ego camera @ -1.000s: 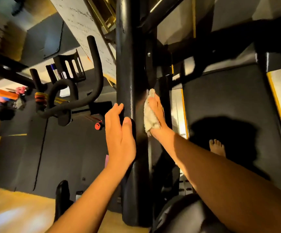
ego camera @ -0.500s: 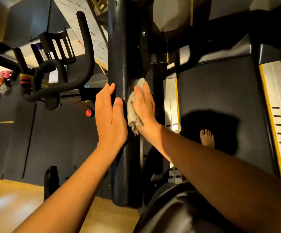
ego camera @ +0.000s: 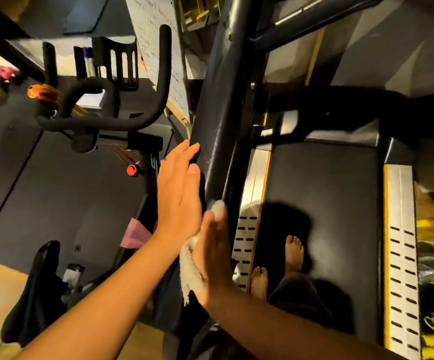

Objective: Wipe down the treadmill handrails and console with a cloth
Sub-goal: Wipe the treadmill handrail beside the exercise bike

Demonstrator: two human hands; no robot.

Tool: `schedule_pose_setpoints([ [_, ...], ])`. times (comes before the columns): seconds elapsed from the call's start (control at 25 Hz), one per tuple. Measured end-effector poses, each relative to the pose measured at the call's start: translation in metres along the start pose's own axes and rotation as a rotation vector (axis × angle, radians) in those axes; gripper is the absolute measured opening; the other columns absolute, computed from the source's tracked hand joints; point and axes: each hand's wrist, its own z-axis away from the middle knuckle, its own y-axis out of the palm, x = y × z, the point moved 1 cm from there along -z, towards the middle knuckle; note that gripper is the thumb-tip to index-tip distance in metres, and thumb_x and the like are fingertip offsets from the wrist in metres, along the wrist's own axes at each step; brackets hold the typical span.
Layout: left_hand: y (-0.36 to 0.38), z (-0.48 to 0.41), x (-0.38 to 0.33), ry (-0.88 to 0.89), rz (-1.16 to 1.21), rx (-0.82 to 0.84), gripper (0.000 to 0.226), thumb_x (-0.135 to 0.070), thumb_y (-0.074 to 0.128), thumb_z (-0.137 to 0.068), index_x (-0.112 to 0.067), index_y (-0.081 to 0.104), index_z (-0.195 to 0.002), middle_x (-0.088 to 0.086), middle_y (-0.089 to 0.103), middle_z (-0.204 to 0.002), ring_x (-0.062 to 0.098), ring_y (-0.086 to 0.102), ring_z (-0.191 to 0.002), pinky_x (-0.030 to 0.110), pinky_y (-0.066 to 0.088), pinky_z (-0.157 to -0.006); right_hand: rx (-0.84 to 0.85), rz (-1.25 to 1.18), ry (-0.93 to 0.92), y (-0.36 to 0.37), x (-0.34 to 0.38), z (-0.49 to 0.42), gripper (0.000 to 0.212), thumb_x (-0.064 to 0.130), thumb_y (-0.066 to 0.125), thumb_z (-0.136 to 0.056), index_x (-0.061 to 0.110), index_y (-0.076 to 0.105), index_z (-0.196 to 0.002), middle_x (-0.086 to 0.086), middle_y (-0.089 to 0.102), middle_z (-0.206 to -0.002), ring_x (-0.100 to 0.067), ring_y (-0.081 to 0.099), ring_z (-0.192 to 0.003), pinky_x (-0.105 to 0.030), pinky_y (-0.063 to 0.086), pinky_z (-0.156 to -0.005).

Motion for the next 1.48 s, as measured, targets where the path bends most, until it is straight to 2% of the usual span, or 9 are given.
schedule_pose_setpoints([
  [0.16, -0.001, -0.003, 0.005, -0.150, 0.275, -0.172, 0.035, -0.031, 0.040, -0.092, -0.041, 0.045, -0.126, -0.007, 0.046, -0.138, 0.015, 0.040, -0.135, 0.050, 0.031, -0.112, -0.036, 0.363, -0.466, 0.002, 0.060, -0.093, 0.059, 0.030, 0.032, -0.097, 0.008, 0.019, -0.150, -0.012, 0.009, -0.160, -0.017, 0.005, -0.148, -0.008, -0.003, -0.113],
  [0.28, 0.000, 0.006, -0.004, 0.103, 0.195, -0.212, 0.039, -0.029, 0.040, -0.097, -0.011, 0.052, -0.130, 0.013, 0.051, -0.135, 0.033, 0.046, -0.128, 0.059, 0.035, -0.103, -0.034, 0.876, -0.738, -0.007, 0.121, -0.196, 0.048, 0.021, 0.037, -0.098, 0.007, 0.039, -0.144, -0.018, 0.006, -0.159, -0.030, -0.001, -0.148, -0.027, -0.009, -0.118],
  [0.36, -0.002, 0.006, -0.009, 0.057, 0.115, -0.226, 0.039, -0.026, 0.037, -0.096, -0.006, 0.053, -0.125, 0.003, 0.051, -0.130, 0.023, 0.048, -0.124, 0.053, 0.039, -0.100, -0.016, 1.108, -0.846, -0.005, 0.160, -0.243, 0.046, 0.025, 0.041, -0.094, 0.009, 0.049, -0.136, -0.018, 0.026, -0.153, -0.033, 0.015, -0.145, -0.048, 0.002, -0.118],
  [0.48, -0.002, 0.006, -0.010, -0.046, 0.018, -0.267, 0.038, -0.030, 0.034, -0.096, -0.011, 0.053, -0.123, 0.002, 0.048, -0.132, 0.016, 0.045, -0.124, 0.048, 0.040, -0.101, 0.038, 1.221, -0.963, 0.002, 0.167, -0.228, 0.032, 0.028, 0.040, -0.091, 0.008, 0.063, -0.082, -0.016, 0.062, -0.087, -0.039, 0.055, -0.095, -0.049, 0.040, -0.093],
  [0.56, -0.003, 0.008, -0.010, -0.049, -0.008, -0.303, 0.040, -0.031, 0.034, -0.096, -0.009, 0.055, -0.123, 0.006, 0.048, -0.134, 0.022, 0.045, -0.124, 0.051, 0.040, -0.099, 0.342, 1.203, -1.159, 0.005, 0.130, -0.169, 0.038, 0.029, 0.040, -0.094, 0.009, 0.059, -0.068, -0.012, 0.059, -0.069, -0.031, 0.055, -0.075, -0.046, 0.044, -0.076],
  [0.72, -0.008, 0.014, -0.017, 0.103, -0.154, -0.361, 0.040, -0.029, 0.037, -0.095, -0.006, 0.058, -0.119, 0.010, 0.052, -0.126, 0.024, 0.048, -0.120, 0.056, 0.039, -0.096, 1.193, 1.243, -1.407, -0.021, 0.097, -0.128, 0.034, 0.035, 0.049, -0.091, 0.015, 0.070, -0.109, -0.004, 0.068, -0.113, -0.024, 0.058, -0.115, -0.042, 0.036, -0.108],
  [1.04, -0.007, 0.009, -0.018, -0.080, -0.232, -0.476, 0.036, -0.022, 0.042, -0.092, 0.001, 0.064, -0.108, 0.013, 0.056, -0.112, 0.023, 0.054, -0.103, 0.050, 0.038, -0.098, 0.698, 1.502, -1.228, -0.011, 0.171, -0.217, 0.026, 0.029, 0.038, -0.085, 0.012, 0.058, -0.083, -0.005, 0.057, -0.084, -0.029, 0.057, -0.086, -0.042, 0.039, -0.097],
  [1.28, -0.008, 0.009, -0.024, -0.115, -0.221, -0.513, 0.035, -0.022, 0.038, -0.093, 0.001, 0.059, -0.109, 0.015, 0.056, -0.111, 0.021, 0.052, -0.103, 0.025, 0.037, -0.095, 1.309, 1.360, -1.474, -0.021, 0.110, -0.131, 0.047, 0.039, 0.036, -0.094, 0.017, 0.057, -0.130, -0.003, 0.060, -0.131, -0.022, 0.048, -0.130, -0.055, 0.021, -0.114],
  [1.48, -0.005, 0.011, -0.017, -0.176, -0.075, -0.527, 0.033, -0.024, 0.037, -0.096, -0.003, 0.058, -0.110, 0.010, 0.053, -0.114, 0.022, 0.050, -0.106, 0.045, 0.043, -0.093, 0.700, 1.529, -1.262, -0.041, 0.186, -0.252, 0.042, 0.027, 0.033, -0.094, 0.024, 0.055, -0.129, 0.001, 0.056, -0.135, -0.017, 0.044, -0.133, -0.064, 0.012, -0.113],
])
